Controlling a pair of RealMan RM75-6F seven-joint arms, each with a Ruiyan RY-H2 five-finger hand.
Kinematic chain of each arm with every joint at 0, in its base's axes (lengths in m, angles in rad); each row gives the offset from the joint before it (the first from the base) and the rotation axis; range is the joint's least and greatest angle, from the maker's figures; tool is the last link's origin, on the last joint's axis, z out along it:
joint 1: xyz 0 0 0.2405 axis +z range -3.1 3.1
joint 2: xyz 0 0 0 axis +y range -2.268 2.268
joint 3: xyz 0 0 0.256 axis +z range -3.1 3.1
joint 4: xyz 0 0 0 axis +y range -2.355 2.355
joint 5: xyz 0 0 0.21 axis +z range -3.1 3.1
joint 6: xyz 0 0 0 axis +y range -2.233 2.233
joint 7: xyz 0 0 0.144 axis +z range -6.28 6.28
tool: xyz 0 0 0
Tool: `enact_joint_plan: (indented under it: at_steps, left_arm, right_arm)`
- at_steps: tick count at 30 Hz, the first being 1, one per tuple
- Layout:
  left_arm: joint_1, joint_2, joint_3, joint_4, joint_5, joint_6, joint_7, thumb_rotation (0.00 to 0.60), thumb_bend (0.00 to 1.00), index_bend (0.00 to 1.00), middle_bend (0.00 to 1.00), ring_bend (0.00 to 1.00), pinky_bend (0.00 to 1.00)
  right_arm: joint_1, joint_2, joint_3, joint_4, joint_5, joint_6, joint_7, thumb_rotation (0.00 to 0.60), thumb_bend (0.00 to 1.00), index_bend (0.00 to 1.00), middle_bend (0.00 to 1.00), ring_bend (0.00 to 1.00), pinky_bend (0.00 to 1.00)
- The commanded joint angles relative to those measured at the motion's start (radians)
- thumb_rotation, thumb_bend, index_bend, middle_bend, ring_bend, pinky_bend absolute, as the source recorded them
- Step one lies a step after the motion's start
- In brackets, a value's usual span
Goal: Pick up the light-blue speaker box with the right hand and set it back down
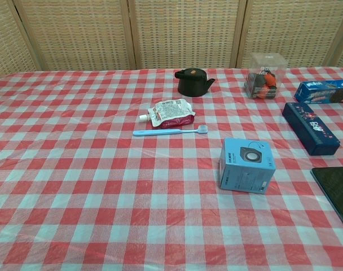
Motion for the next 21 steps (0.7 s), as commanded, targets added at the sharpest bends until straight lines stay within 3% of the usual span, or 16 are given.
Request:
enact_joint_plan:
  at_steps: [1,13,21]
  left_arm:
    - [0.000,0.000,0.000,0.000,-0.001,-0.001,-0.001,0.600,0.00,0.00,0.00,0.00,0.00]
    - [-0.011,-0.003,-0.013,0.004,-0.026,-0.020,0.000,0.600,0.00,0.00,0.00,0.00,0.00]
    - [-0.020,-0.006,-0.030,0.002,-0.065,-0.037,0.008,0.600,0.00,0.00,0.00,0.00,0.00]
  right_arm:
    - [0.000,0.000,0.000,0.000,0.001,-0.001,-0.001,0.600,0.00,0.03,0.00,0.00,0.00]
    - [0.031,-0.016,-0.019,0.011,-0.017,-0.066,-0.033,0.600,0.00,0.03,0.00,0.00,0.00]
    - [0.219,0.003,-0.046,-0.040,-0.116,-0.351,-0.048,0.600,0.00,0.06,0.00,0.00,0.00]
